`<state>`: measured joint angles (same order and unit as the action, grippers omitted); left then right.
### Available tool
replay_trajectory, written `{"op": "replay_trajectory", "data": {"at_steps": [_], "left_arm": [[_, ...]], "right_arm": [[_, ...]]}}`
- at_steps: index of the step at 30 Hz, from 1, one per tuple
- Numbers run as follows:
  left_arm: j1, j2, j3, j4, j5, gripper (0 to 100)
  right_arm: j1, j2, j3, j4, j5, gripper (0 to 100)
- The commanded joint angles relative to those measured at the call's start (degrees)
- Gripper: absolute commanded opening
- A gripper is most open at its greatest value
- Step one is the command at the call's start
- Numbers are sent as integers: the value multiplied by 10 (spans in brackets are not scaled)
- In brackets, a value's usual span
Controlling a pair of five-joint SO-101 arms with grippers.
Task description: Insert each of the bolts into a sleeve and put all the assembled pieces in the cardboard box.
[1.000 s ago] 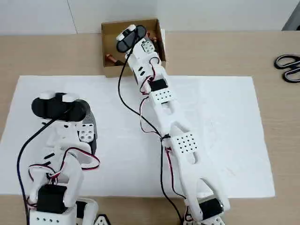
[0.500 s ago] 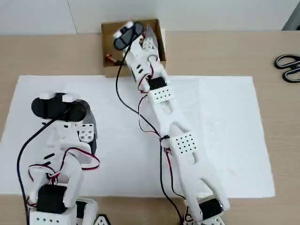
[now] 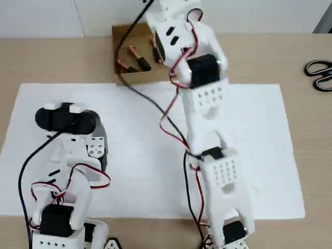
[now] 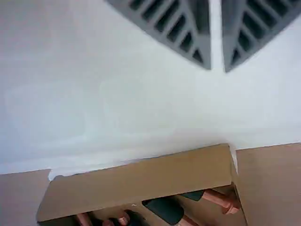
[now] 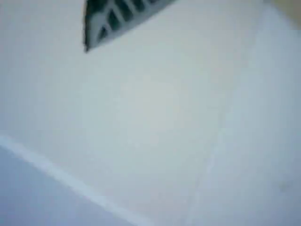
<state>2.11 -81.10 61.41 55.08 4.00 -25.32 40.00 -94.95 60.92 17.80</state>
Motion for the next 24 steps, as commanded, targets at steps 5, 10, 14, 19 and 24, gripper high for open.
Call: {"op": "replay_trajectory", "data": {"at_steps": [5, 10, 14, 19, 24], "left_arm": [[1, -4, -29, -2, 4, 6], [1, -4, -29, -2, 46, 6], [1, -4, -15, -2, 68, 6], [0, -4, 31, -25, 102, 6], [-7, -4, 142, -149, 98, 6]], "right_arm": [[-72, -256, -15, 251, -6, 284], [-91, -379, -15, 348, -6, 284], [-47, -479, -13, 357, -6, 284], [165, -587, 34, 357, -6, 284], [320, -701, 128, 357, -7, 284]]}}
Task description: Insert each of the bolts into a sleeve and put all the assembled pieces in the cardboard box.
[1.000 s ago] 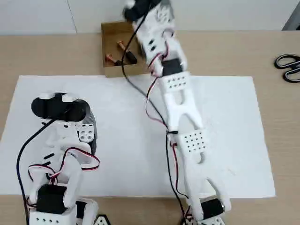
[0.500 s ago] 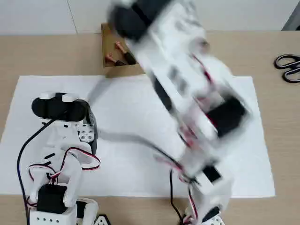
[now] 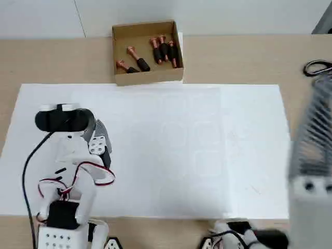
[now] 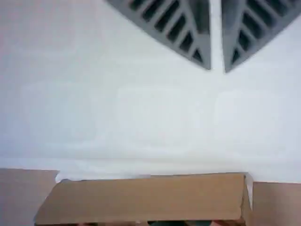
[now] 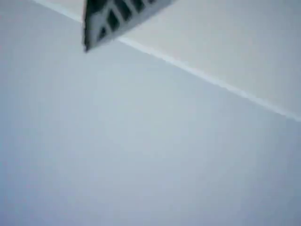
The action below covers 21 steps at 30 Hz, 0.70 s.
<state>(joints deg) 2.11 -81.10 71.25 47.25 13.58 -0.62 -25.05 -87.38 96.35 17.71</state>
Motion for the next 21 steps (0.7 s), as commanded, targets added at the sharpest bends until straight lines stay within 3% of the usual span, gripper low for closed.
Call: {"op": "replay_trajectory", "data": {"at_steps": [1, 9, 14, 18, 21], "left_arm": [[-13, -4, 73, -103, -5, 6], [-60, -4, 255, -363, -76, 6], [-55, -4, 255, -365, -74, 6], [-57, 0, 255, -362, -74, 6], [-55, 0, 255, -333, -74, 6]], "right_arm": [[77, -74, 76, 2, -7, 284], [80, -268, 329, 2, -7, 284], [78, -367, 524, 4, -65, 284], [76, -436, 795, -4, -142, 284], [76, -496, 1030, -112, -199, 284]]}}
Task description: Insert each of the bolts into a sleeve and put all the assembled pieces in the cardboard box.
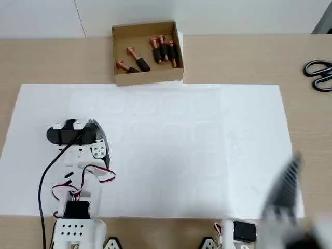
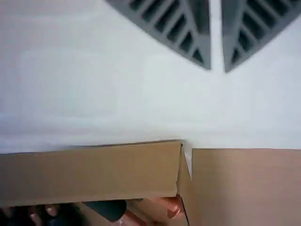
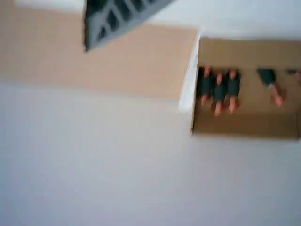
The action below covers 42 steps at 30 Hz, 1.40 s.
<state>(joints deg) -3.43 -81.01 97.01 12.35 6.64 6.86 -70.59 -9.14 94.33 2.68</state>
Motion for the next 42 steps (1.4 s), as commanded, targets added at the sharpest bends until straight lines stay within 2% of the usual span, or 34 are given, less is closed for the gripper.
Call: {"op": "replay_trajectory", "data": {"at_steps": [1, 4, 7, 10, 14, 16, 21, 25, 42], "left_arm": [[2, -1, -3, 33, -4, 6], [-1, -4, -3, 68, -4, 6], [-1, -4, -3, 68, -4, 6], [2, -4, -3, 53, -4, 6], [-3, -4, -3, 47, -4, 6], [-3, -2, -3, 47, -4, 6], [0, -1, -3, 49, -4, 6], [0, -4, -3, 98, -4, 6], [-3, -4, -3, 97, -4, 6]], "right_arm": [[3, -67, 330, -153, -60, 284], [-4, -170, 564, -337, -62, 284], [-25, -291, 778, -485, -55, 284], [-53, -339, 943, -559, -49, 284], [-87, -322, 1027, -612, -83, 284], [-103, -333, 1055, -604, -76, 284], [-111, -333, 1056, -495, -64, 284], [-111, -334, 1053, -387, -64, 284], [-110, -334, 1048, -385, -64, 284]]}}
